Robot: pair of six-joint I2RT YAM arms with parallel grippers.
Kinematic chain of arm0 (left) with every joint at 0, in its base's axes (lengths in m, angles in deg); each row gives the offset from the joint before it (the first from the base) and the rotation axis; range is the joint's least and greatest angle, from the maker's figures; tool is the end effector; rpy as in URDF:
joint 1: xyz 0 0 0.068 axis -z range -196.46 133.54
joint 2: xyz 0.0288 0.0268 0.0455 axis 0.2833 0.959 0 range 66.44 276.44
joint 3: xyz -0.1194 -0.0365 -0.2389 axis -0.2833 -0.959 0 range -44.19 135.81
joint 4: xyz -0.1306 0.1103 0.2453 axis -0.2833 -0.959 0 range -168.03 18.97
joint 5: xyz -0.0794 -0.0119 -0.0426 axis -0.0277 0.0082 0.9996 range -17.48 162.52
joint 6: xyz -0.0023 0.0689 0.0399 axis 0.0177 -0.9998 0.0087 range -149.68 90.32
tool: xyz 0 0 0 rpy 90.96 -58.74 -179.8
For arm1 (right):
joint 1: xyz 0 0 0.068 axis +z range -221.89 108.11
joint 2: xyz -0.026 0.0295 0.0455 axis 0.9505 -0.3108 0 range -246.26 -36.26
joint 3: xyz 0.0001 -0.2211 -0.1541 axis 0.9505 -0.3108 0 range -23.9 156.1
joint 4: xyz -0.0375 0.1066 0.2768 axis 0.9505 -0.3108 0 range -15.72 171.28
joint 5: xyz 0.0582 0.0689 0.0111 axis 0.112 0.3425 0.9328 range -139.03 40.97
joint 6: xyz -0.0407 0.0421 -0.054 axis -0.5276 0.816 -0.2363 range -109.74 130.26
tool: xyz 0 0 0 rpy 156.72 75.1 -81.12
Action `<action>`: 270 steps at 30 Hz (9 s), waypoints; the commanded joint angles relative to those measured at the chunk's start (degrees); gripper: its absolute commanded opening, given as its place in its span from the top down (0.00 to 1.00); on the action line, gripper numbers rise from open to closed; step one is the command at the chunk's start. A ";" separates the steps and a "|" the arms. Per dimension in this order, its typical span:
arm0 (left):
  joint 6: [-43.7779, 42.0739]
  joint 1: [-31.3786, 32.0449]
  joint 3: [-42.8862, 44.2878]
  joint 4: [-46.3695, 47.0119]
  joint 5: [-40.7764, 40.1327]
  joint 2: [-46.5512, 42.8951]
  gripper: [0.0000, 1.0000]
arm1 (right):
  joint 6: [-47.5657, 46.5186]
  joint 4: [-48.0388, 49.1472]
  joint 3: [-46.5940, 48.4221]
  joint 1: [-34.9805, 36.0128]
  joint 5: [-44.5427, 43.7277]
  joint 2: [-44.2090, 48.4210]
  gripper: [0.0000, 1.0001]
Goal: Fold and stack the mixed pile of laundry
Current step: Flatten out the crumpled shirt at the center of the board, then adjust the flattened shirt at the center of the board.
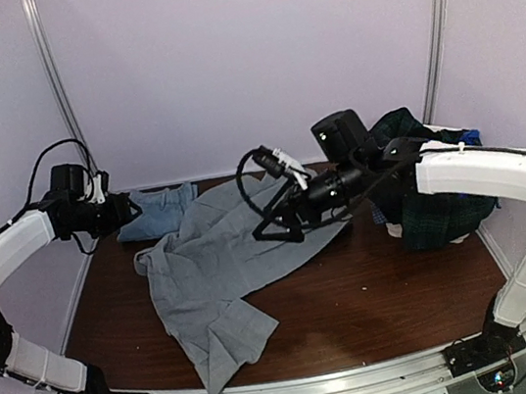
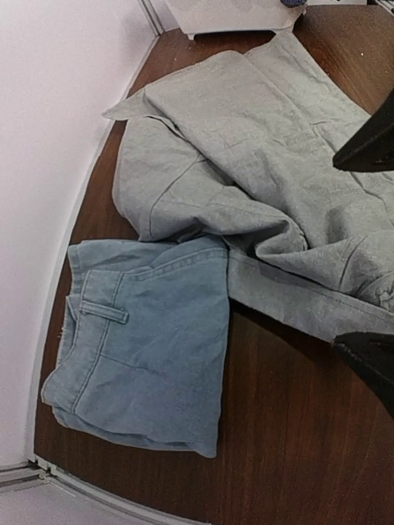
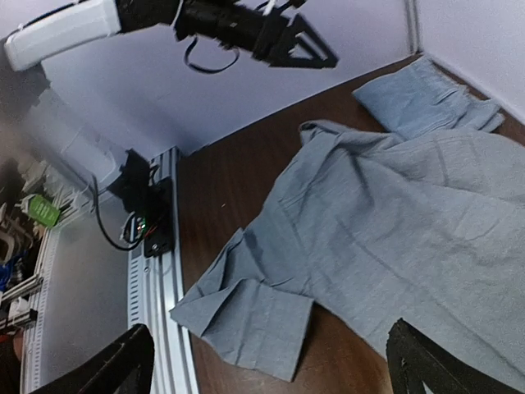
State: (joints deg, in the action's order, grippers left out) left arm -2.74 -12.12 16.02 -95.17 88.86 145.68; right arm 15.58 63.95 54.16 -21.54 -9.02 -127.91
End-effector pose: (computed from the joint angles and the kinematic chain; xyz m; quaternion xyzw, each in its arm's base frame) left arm 0.3595 -0.0467 0.2378 -0.1226 0.9018 -0.2316 0.3436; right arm 0.2384 0.3567 0.3003 -0.4688 0.6906 0.4795 0.2707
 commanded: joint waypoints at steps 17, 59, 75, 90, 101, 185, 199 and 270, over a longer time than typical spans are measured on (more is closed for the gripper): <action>3.52 28.88 -16.95 7.89 -0.98 7.43 0.56 | -6.67 -7.99 20.10 -13.54 -20.68 -32.67 0.46; -0.08 10.14 -7.48 -0.53 -4.29 11.63 0.42 | -0.18 -7.68 -13.61 -6.70 -15.10 -15.34 0.48; 14.85 6.21 -25.83 -11.35 -13.26 -23.76 0.92 | -10.26 -12.73 -10.44 -7.48 -10.53 -16.37 0.46; -20.53 22.28 37.04 -7.04 5.13 31.34 0.19 | -1.60 -3.29 -16.28 -10.18 -9.16 0.29 0.37; -28.32 30.71 76.50 -18.10 7.86 66.30 0.12 | 1.97 -0.12 -20.27 -16.06 -10.03 7.61 0.35; 3.59 10.15 -17.95 2.82 -13.47 10.60 0.78 | -9.88 -17.54 32.50 -8.07 -33.90 -40.41 1.00; 11.69 5.95 -24.68 -8.15 -24.53 -15.03 0.71 | -3.29 4.36 34.99 -14.57 -33.55 -22.08 1.00; -35.26 11.13 80.94 34.19 -30.50 61.75 1.00 | 0.56 5.08 -10.75 -12.53 -18.08 -7.10 0.54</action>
State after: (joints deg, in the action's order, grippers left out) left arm -37.51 0.67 95.21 -66.14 62.63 208.33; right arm 15.21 72.50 45.44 -35.58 -23.19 -130.95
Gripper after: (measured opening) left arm 0.008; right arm 0.463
